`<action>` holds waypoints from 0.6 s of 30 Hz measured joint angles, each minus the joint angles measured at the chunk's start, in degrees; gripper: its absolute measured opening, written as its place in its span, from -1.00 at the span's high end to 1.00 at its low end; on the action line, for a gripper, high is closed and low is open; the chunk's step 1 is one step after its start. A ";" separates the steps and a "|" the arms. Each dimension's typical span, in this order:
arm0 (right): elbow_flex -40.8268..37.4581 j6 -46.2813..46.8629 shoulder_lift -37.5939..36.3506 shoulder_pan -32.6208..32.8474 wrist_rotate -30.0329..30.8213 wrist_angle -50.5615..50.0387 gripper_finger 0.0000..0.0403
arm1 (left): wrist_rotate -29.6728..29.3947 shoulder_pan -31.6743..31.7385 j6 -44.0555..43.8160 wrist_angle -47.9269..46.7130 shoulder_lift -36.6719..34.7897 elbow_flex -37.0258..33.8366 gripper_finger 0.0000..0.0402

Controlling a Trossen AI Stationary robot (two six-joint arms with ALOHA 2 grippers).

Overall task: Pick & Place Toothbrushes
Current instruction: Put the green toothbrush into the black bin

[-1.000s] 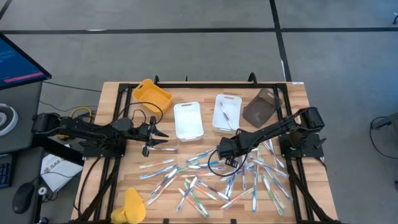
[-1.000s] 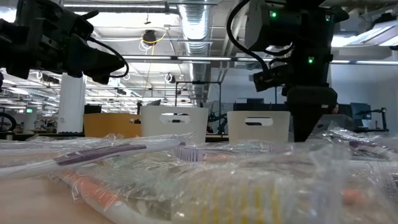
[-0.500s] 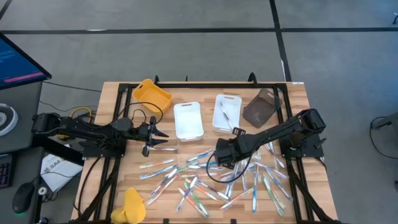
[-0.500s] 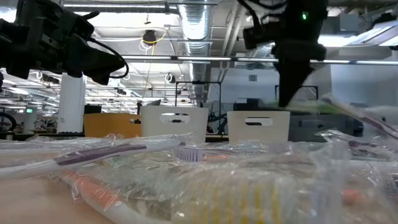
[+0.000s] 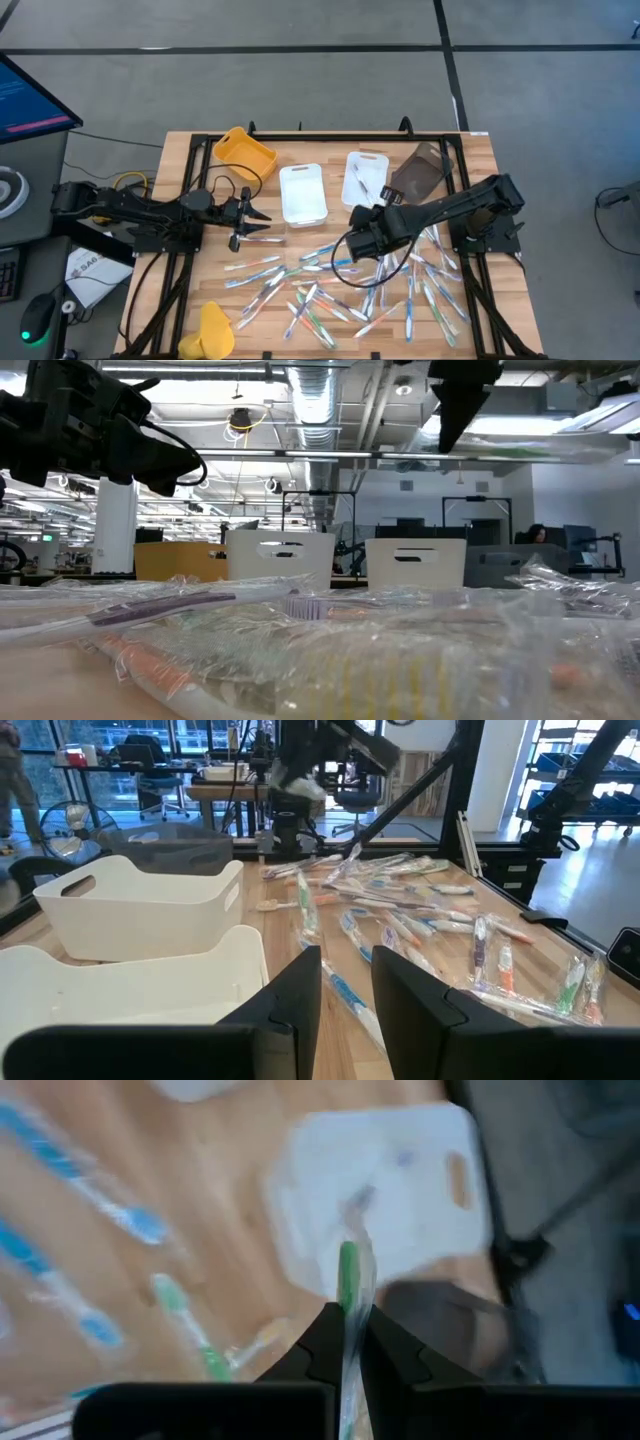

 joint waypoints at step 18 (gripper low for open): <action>-7.34 9.95 -12.57 -16.74 2.79 -2.58 0.93 | -0.01 0.00 -0.42 -0.13 1.28 0.00 0.57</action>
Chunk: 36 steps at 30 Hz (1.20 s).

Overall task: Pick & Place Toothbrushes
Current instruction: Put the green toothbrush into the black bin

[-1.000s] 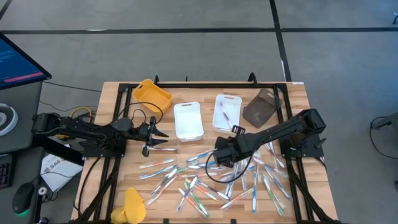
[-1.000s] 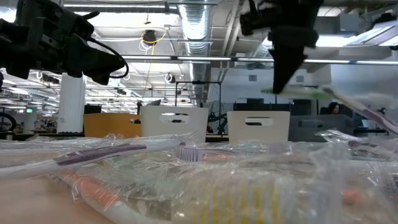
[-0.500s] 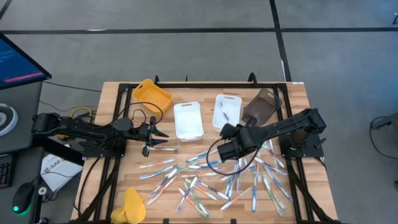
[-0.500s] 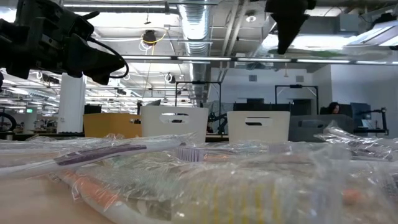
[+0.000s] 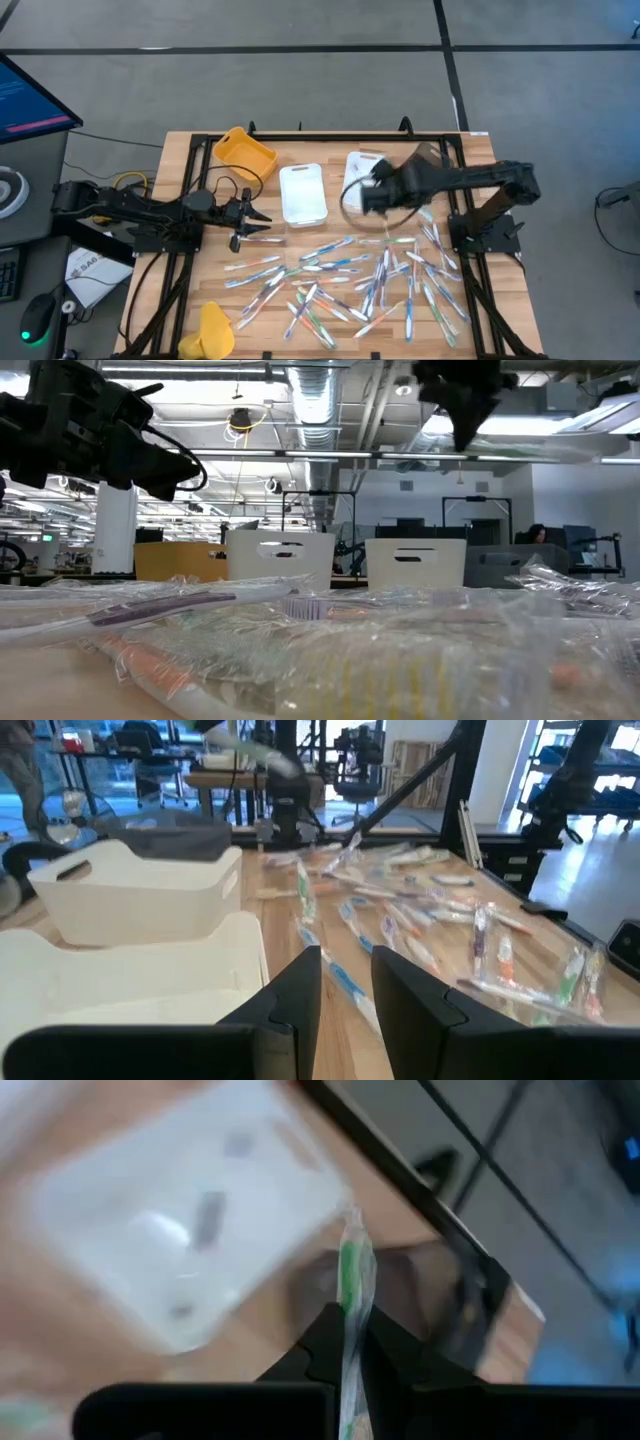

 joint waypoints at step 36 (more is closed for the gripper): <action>-35.45 -12.85 -15.47 -21.91 11.38 47.53 0.90 | -0.24 0.07 1.51 1.35 2.83 0.00 0.57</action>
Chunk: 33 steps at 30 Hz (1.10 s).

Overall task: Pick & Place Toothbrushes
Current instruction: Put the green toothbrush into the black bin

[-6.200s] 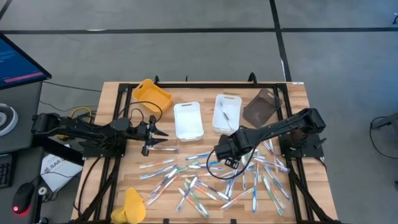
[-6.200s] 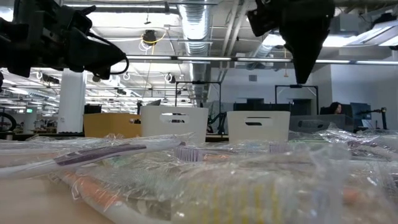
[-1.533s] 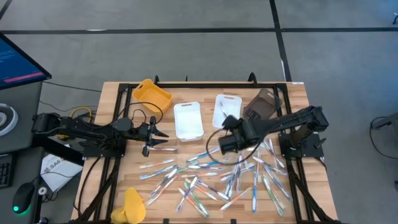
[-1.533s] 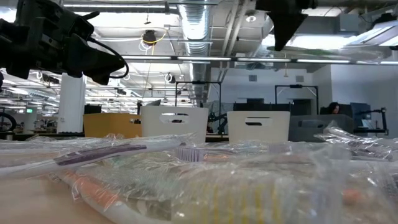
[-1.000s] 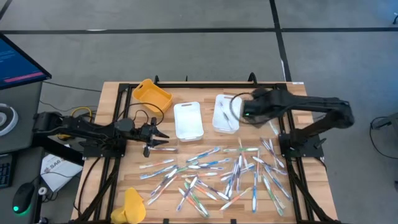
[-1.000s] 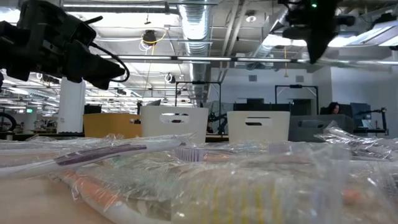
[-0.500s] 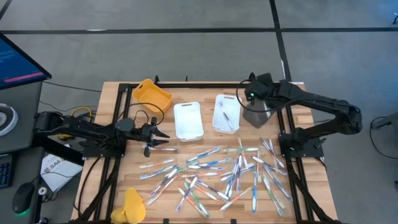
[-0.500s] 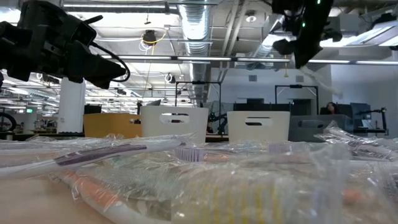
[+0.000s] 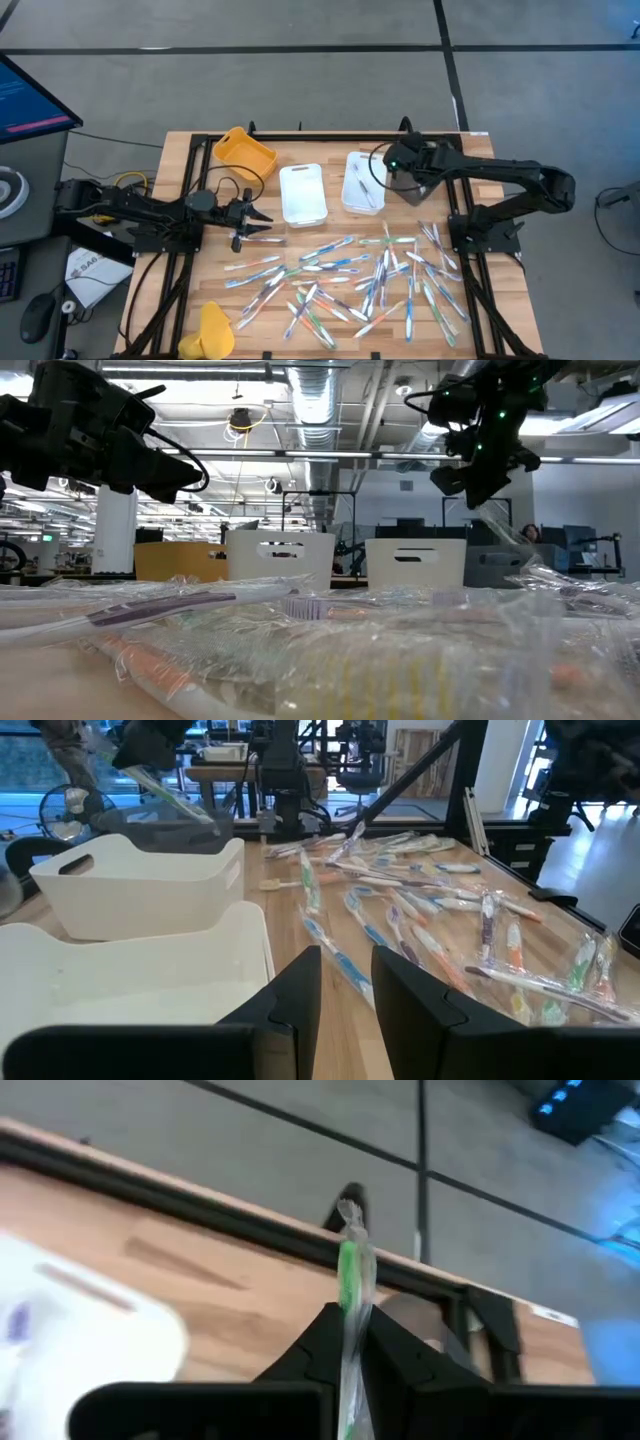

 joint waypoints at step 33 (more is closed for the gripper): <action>-0.79 17.65 -0.59 0.25 -19.75 -23.63 0.87 | 0.04 0.00 -0.15 0.42 0.00 0.00 0.57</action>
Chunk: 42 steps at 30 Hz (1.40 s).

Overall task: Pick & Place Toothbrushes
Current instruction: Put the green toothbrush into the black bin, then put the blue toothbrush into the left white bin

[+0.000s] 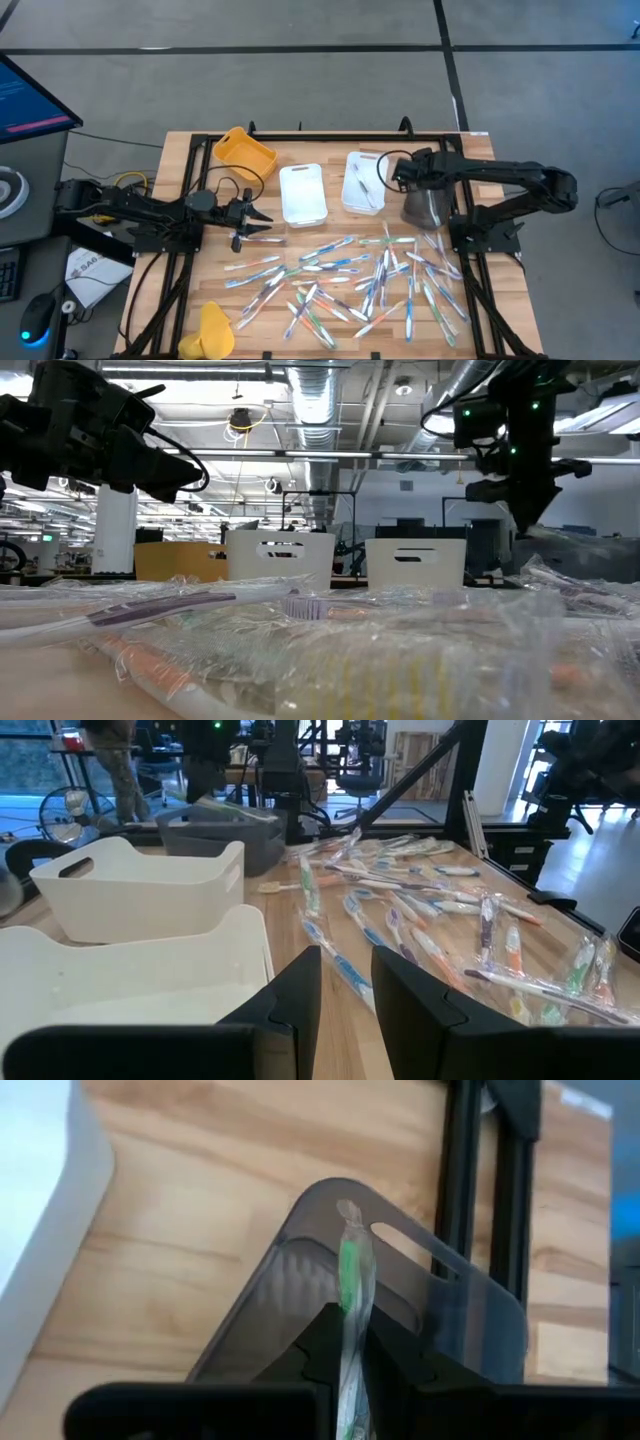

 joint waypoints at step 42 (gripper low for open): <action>11.12 -24.27 19.19 -11.19 -2.41 6.37 0.13 | -0.02 0.00 0.15 0.00 0.00 0.00 0.57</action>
